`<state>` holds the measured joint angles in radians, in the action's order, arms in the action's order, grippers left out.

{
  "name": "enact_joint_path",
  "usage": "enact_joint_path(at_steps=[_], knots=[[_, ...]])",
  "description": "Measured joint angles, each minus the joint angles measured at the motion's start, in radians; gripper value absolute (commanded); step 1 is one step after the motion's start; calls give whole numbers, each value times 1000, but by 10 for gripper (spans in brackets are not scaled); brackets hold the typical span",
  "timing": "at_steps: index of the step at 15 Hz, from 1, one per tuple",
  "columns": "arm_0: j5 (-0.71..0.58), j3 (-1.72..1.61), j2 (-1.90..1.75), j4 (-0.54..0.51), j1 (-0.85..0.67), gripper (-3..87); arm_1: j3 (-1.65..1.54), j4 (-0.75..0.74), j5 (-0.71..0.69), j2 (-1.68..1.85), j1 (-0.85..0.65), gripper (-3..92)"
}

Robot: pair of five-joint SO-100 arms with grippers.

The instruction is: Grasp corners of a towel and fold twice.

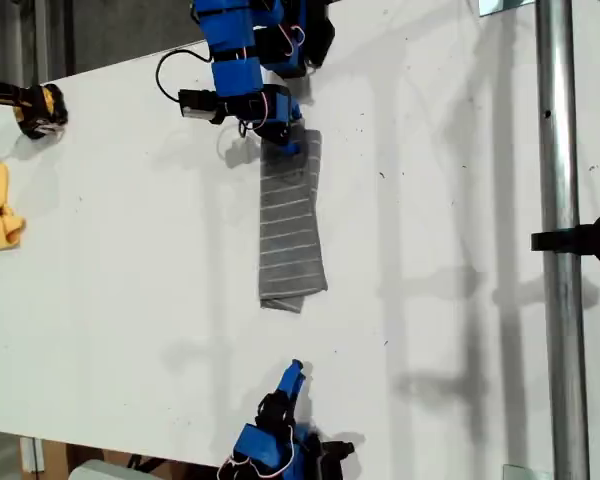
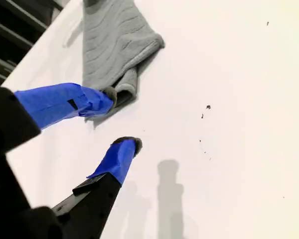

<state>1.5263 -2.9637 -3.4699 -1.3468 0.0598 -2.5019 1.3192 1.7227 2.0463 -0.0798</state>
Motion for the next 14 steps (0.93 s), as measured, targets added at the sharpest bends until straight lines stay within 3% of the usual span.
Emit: enact_joint_path(at_steps=[6,10,14], knots=[[0,18,0,-11,25,148,-11,-275,-193,2,-115,290],[0,28,0,-11,40,148,-14,-457,-206,-17,-80,312],[0,28,0,-11,60,147,-32,-531,-164,-37,-40,283]])
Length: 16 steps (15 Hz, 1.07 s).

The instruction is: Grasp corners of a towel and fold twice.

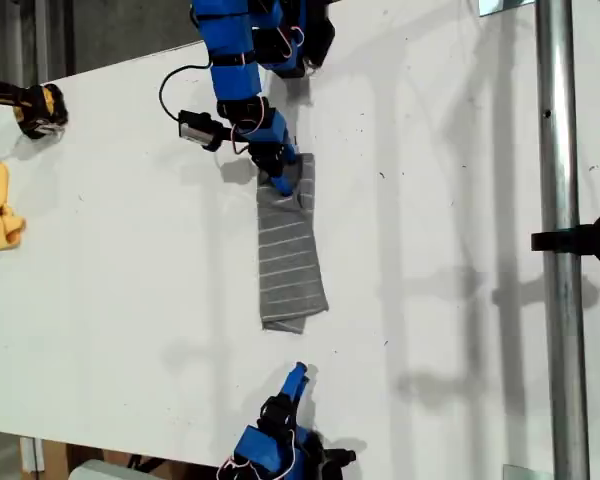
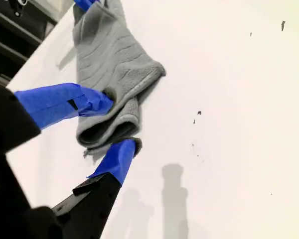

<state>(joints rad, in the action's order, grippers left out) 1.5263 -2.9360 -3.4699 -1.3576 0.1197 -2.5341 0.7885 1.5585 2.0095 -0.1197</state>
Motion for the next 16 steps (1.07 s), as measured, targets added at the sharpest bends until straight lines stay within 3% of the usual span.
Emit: enact_joint_path(at_steps=[4,8,10,12,16], knots=[[0,0,0,-2,17,150,-17,15,15,26,31,379],[0,0,0,-2,17,150,2,353,123,258,110,373],[0,0,0,-2,17,150,-78,445,181,449,130,370],[-3,0,0,-2,15,149,-143,454,202,535,143,369],[-11,0,0,-2,14,148,-143,272,186,304,83,375]])
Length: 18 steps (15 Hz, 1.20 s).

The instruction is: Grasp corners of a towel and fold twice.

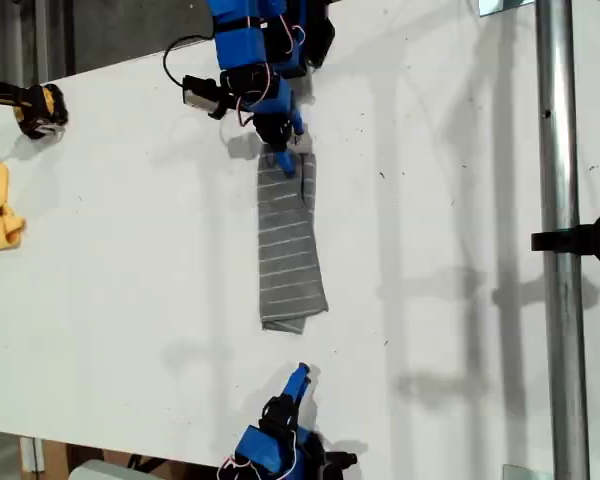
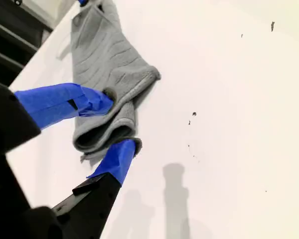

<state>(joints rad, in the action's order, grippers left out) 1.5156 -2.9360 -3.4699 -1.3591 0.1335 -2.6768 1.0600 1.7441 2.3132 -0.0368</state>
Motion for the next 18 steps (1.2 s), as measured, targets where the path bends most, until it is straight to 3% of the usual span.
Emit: enact_joint_path(at_steps=[3,10,14,15,18], knots=[[0,0,0,0,0,148,155,-64,-55,-353,-44,371],[-18,0,0,0,-12,145,364,-115,-117,-627,-54,348],[-18,6,0,0,-9,136,552,-141,-158,-784,-40,187],[-18,6,0,0,-9,124,558,-160,-158,-787,-38,1],[-18,6,0,0,-9,102,592,-173,-94,-799,-23,-1]])
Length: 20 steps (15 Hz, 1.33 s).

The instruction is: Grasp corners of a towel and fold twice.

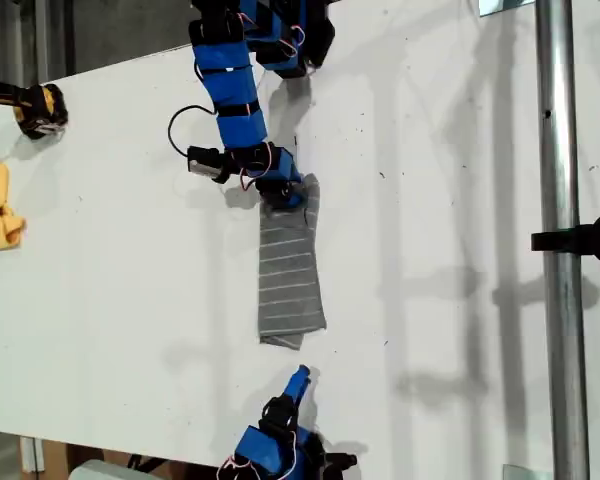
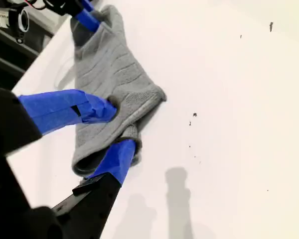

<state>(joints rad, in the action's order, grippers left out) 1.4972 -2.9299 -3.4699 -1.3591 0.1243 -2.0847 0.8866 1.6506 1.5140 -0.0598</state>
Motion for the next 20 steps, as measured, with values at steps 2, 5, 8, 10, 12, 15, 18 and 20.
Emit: enact_joint_path(at_steps=[2,5,8,10,12,15,18,20], knots=[[0,0,0,0,0,102,-8,17,14,15,11,-1],[0,0,0,0,2,122,-143,109,31,255,51,-1],[12,0,0,0,2,124,-385,319,89,792,98,-1],[12,0,0,0,2,126,-423,417,84,1134,114,-1],[12,0,0,0,2,128,-422,396,34,1161,106,-1],[12,0,0,0,0,130,-235,101,-103,744,51,-1],[14,0,0,0,-2,131,268,26,-279,123,14,-1],[21,0,0,0,-2,132,591,29,-344,-153,3,-1]])
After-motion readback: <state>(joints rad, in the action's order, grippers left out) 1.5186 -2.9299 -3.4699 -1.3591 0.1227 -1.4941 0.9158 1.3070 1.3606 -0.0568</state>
